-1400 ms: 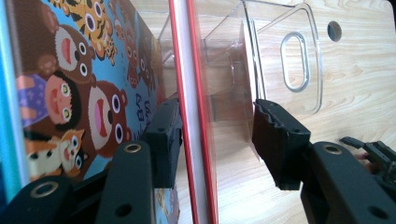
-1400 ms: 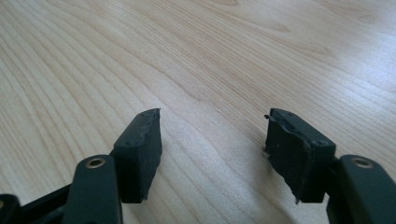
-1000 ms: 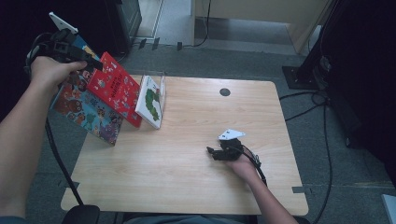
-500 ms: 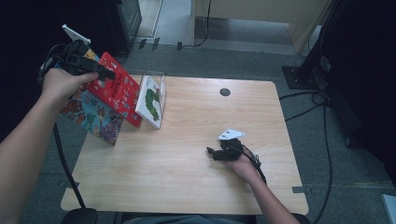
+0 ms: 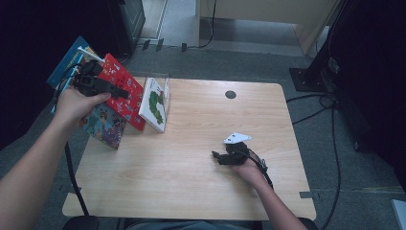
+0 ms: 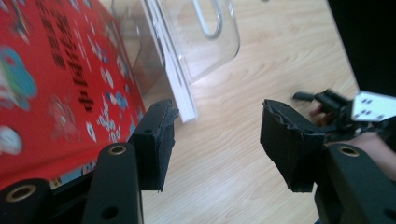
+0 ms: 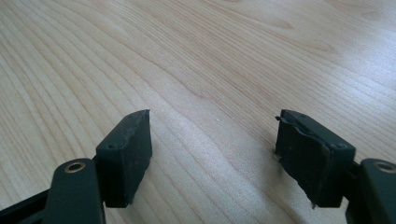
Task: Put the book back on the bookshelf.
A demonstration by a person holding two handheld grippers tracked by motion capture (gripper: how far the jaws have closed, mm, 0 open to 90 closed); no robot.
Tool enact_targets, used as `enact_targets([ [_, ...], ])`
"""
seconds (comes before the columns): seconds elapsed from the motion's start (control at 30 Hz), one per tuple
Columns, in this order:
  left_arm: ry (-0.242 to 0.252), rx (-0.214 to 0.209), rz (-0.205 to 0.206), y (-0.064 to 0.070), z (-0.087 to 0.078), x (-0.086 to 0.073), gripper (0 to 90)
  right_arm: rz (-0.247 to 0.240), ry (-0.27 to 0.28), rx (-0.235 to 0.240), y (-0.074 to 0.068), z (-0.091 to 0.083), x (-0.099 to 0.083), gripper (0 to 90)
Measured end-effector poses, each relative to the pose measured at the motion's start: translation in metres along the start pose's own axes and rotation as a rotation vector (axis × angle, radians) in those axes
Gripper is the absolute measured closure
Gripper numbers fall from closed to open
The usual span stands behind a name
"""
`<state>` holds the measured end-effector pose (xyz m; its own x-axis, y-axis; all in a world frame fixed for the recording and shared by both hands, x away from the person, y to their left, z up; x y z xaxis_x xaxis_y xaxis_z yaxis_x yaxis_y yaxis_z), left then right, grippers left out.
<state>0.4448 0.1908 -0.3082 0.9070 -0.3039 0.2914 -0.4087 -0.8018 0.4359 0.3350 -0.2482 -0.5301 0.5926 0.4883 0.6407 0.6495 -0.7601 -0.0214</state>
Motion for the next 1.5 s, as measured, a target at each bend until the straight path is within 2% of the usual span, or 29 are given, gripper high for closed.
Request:
enact_targets([
  [0.17,0.0,-0.014,0.012,0.0,0.016,-0.016,45.4,0.0,0.0,0.0,0.0,0.0,0.0,26.5],
  [0.5,-0.018,-0.025,0.068,0.012,0.049,-0.037,45.1,0.002,-0.001,-0.001,0.0,0.0,0.0,26.0],
  [0.6,-0.006,-0.035,0.088,0.016,0.061,-0.043,45.1,0.003,-0.002,0.0,0.0,0.0,0.0,25.9],
  [0.83,-0.041,-0.05,0.091,0.017,0.093,-0.056,45.4,0.006,-0.001,-0.001,0.0,0.0,0.0,25.5],
  [1.3,-0.121,-0.074,0.087,0.019,0.142,-0.068,45.3,0.015,-0.002,-0.01,-0.001,0.0,0.0,25.3],
  [1.5,-0.138,-0.078,0.097,0.021,0.165,-0.075,45.2,0.016,-0.001,-0.011,-0.003,0.0,-0.001,25.1],
])
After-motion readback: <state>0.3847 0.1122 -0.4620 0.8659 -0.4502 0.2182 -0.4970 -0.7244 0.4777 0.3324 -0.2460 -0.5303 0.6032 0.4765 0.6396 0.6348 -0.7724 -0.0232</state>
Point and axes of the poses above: each handheld gripper's, and its own axes: z roughly forward along the jaws, x roughly out of its top, y roughly to its right, the point moved 1 cm from there along z, roughly forward along the jaws, and after that the axes turned 9 degrees about -y, right-handed, at the moved point
